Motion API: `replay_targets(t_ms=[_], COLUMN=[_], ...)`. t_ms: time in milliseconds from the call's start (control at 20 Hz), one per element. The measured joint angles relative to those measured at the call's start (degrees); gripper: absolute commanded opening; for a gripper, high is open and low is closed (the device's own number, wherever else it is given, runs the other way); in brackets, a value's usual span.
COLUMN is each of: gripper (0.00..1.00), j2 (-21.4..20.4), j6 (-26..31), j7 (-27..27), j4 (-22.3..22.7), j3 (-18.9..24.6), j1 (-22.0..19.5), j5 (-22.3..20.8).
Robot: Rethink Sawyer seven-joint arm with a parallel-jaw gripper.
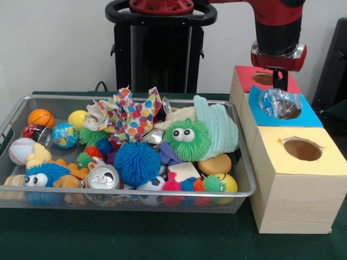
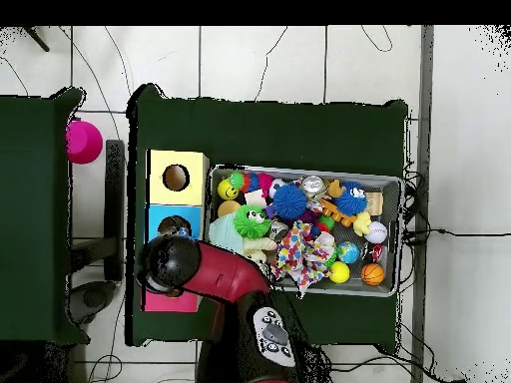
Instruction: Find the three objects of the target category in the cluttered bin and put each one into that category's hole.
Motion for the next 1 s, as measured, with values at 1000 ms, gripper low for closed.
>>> replay_targets(t_ms=[1000], gripper=[0.0], j2=[-5.7], j6=[0.6], j7=[0.0], j4=[-4.4], j3=[-13.3], j1=[2.9], j5=[-1.0])
